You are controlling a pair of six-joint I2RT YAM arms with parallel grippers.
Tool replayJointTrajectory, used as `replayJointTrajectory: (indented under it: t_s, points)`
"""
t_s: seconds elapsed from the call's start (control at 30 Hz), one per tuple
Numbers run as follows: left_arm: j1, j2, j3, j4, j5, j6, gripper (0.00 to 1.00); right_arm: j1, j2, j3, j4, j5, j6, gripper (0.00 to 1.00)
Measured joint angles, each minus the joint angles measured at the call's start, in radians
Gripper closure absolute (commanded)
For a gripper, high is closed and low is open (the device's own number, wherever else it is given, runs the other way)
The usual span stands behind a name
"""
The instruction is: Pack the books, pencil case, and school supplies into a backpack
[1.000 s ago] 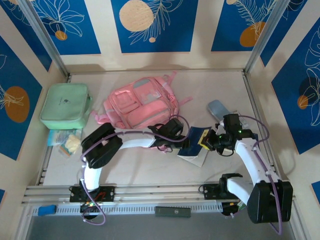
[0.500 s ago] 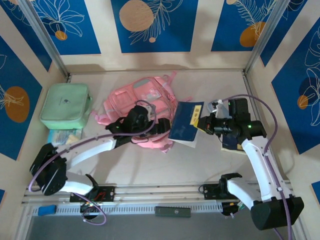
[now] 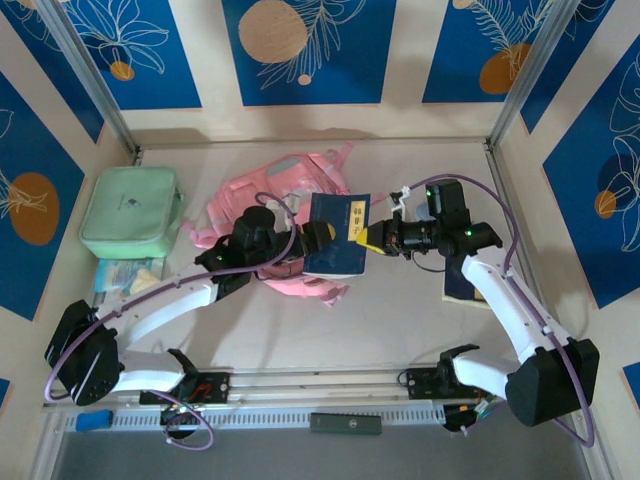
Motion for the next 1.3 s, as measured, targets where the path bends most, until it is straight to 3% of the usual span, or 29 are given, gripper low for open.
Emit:
replayJointTrajectory:
  t_s: [0.1,0.2,0.27,0.37,0.47,0.6,0.73,0.87,0.97,1.1,1.13,1.23,1.3]
  points:
    - [0.002,0.005,0.000,0.018,0.008,-0.002,0.79,-0.005,0.009,-0.019,0.008,-0.001,-0.010,1.00]
    - [0.005,0.021,0.003,0.029,0.020,-0.011,1.00,-0.013,0.017,-0.036,0.005,0.003,-0.021,0.84]
    - [0.008,0.037,0.011,0.034,0.029,-0.019,1.00,-0.025,0.019,-0.046,-0.004,0.007,-0.031,0.60]
    - [0.016,0.059,0.028,0.058,0.044,-0.041,1.00,-0.056,0.018,-0.054,-0.025,0.013,-0.048,0.35]
    - [0.018,0.094,0.050,0.127,0.066,-0.085,1.00,-0.086,0.005,-0.063,-0.041,0.005,-0.062,0.22]
    - [0.018,0.145,0.071,0.245,0.087,-0.158,1.00,-0.110,-0.002,-0.067,-0.036,-0.043,-0.064,0.17]
    - [0.018,0.169,0.080,0.304,0.089,-0.201,1.00,-0.093,-0.002,-0.090,0.037,-0.130,-0.019,0.26]
    - [0.018,0.169,0.084,0.287,0.079,-0.192,1.00,-0.079,-0.002,-0.116,0.144,-0.192,0.063,0.52]
    - [0.019,0.163,0.093,0.228,0.052,-0.156,1.00,-0.086,-0.010,-0.116,0.152,-0.183,0.079,0.79]
    - [0.019,0.156,0.100,0.172,0.031,-0.119,1.00,-0.100,-0.018,-0.116,0.152,-0.182,0.089,0.98]
    - [0.018,0.156,0.107,0.152,0.029,-0.109,0.97,-0.101,-0.020,-0.116,0.149,-0.183,0.094,1.00]
    - [0.016,0.155,0.134,0.098,0.028,-0.059,0.64,-0.111,-0.026,-0.116,0.130,-0.180,0.087,1.00]
    - [0.020,0.140,0.147,0.030,0.019,0.003,0.52,-0.139,-0.036,-0.113,0.098,-0.158,0.070,1.00]
